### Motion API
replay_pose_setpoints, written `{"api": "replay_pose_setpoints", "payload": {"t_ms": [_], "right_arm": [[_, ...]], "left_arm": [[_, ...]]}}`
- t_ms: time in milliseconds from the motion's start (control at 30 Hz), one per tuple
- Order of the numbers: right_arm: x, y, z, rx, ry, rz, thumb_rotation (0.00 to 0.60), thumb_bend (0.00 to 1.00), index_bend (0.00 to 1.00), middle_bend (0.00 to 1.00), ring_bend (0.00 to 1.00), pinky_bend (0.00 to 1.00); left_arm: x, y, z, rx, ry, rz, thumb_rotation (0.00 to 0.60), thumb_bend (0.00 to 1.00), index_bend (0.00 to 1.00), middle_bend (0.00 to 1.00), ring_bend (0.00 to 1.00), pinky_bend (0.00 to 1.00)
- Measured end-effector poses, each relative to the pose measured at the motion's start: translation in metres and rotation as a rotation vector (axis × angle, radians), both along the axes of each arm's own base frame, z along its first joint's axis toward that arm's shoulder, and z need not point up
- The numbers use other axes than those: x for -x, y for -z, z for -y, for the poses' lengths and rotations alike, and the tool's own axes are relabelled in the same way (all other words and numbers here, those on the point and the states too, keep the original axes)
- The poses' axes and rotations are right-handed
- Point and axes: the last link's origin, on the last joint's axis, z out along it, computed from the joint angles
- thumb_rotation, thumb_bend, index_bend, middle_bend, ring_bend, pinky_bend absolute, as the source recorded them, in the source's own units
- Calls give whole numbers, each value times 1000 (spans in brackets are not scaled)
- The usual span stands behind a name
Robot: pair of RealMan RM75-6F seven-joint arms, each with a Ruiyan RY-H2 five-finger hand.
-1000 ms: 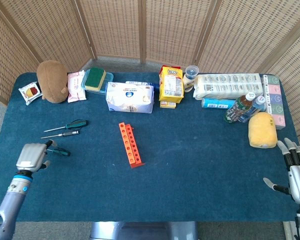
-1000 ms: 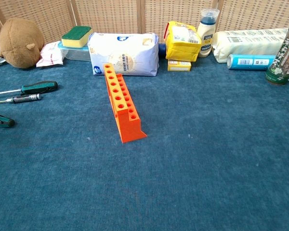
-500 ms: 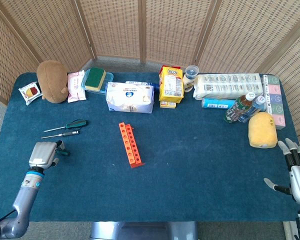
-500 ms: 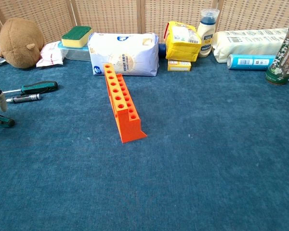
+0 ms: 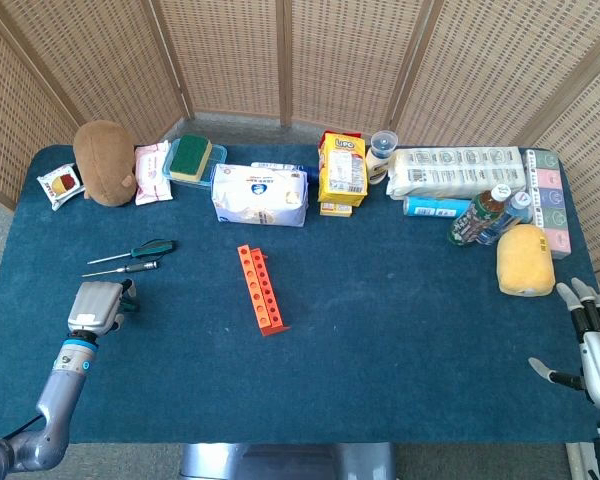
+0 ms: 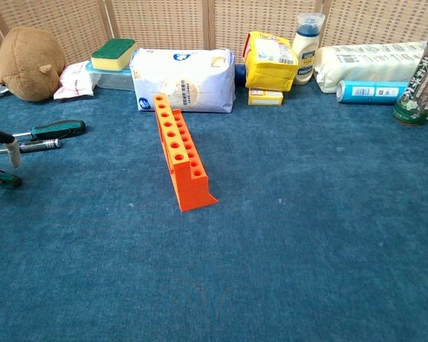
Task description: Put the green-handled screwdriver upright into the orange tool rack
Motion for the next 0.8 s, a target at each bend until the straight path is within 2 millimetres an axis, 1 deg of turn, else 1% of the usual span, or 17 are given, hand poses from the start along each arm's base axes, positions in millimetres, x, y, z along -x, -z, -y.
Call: {"api": "replay_pose_setpoints", "payload": {"t_ms": [300, 567, 667, 800], "right_arm": [[-1, -1, -1, -5, -3, 6, 566, 20, 0, 0, 0, 0], [-1, -3, -1, -4, -5, 12, 566, 21, 0, 0, 0, 0], [-1, -2, -1, -7, -5, 11, 567, 20, 0, 0, 0, 0], [-1, -2, -1, -10, -6, 12, 566, 21, 0, 0, 0, 0]], "left_arm": [[-1, 8, -1, 11, -6, -21, 600, 330, 440, 1000, 961, 953], [-5, 14, -1, 9, -5, -26, 600, 333, 440, 1000, 961, 953], [-4, 15, 0, 5, -5, -36, 600, 336, 442, 1000, 961, 954], [-3, 18, 0, 7, -16, -38, 600, 357, 484, 1000, 961, 954]]}}
